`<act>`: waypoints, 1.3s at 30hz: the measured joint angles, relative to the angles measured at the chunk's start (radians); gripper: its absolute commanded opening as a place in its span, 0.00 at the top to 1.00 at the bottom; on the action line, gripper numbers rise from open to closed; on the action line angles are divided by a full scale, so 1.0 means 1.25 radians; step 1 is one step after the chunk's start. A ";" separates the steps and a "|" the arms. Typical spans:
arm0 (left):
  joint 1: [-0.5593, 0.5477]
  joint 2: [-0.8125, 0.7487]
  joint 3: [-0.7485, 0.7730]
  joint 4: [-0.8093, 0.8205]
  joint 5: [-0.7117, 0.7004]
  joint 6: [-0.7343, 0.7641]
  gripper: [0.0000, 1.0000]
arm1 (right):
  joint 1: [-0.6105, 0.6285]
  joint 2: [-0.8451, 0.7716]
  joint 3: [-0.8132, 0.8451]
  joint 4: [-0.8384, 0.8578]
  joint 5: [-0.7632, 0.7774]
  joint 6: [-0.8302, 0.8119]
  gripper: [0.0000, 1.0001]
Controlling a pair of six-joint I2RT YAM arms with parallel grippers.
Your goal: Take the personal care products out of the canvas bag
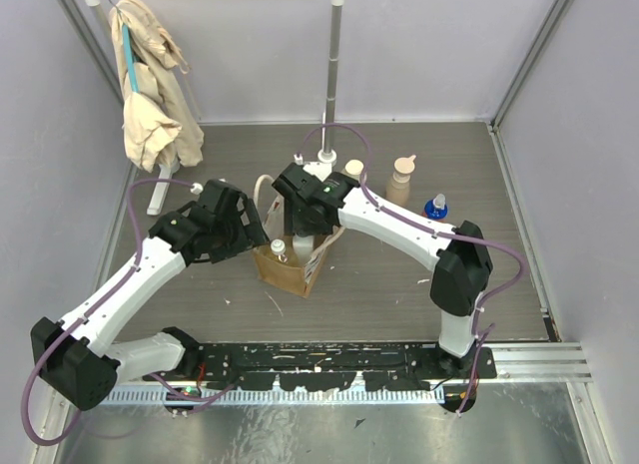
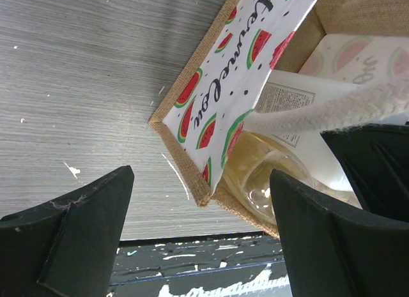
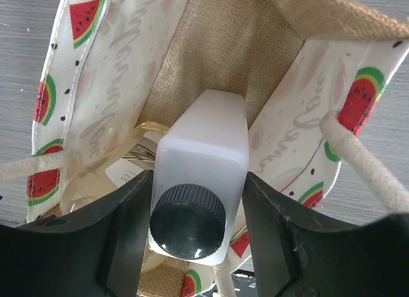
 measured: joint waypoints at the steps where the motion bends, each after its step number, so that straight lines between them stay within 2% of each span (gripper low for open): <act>1: 0.000 -0.001 0.000 -0.002 -0.001 0.000 0.05 | 0.000 0.004 0.004 0.001 -0.001 -0.008 0.40; 3: 0.000 -0.001 0.000 -0.006 -0.003 0.000 0.05 | 0.002 0.011 0.013 0.000 -0.002 -0.023 0.45; 5: 0.000 -0.001 0.000 -0.009 -0.005 0.000 0.05 | 0.003 0.014 0.017 0.000 -0.002 -0.034 0.65; 7: 0.000 -0.001 0.000 -0.011 -0.006 0.000 0.05 | 0.004 0.016 0.020 0.000 -0.002 -0.041 0.69; 9: 0.000 -0.001 0.000 -0.012 -0.006 0.000 0.05 | 0.005 0.020 0.027 -0.004 0.002 -0.049 0.83; 10: 0.000 -0.001 0.000 -0.013 -0.006 0.000 0.05 | 0.006 0.020 0.029 -0.008 0.003 -0.050 0.86; 12: 0.000 -0.001 0.000 -0.013 -0.007 0.000 0.05 | 0.008 0.025 0.045 -0.028 0.009 -0.059 0.90; 19: 0.000 -0.001 0.000 -0.013 -0.013 0.000 0.05 | 0.010 0.042 0.143 -0.106 0.046 -0.102 0.90; 31: 0.000 -0.007 0.000 -0.029 -0.020 0.000 0.05 | 0.000 0.043 0.475 -0.209 0.130 -0.192 0.89; 39: 0.000 -0.006 0.000 -0.032 -0.027 0.002 0.05 | -0.057 0.002 0.513 -0.237 0.173 -0.214 0.89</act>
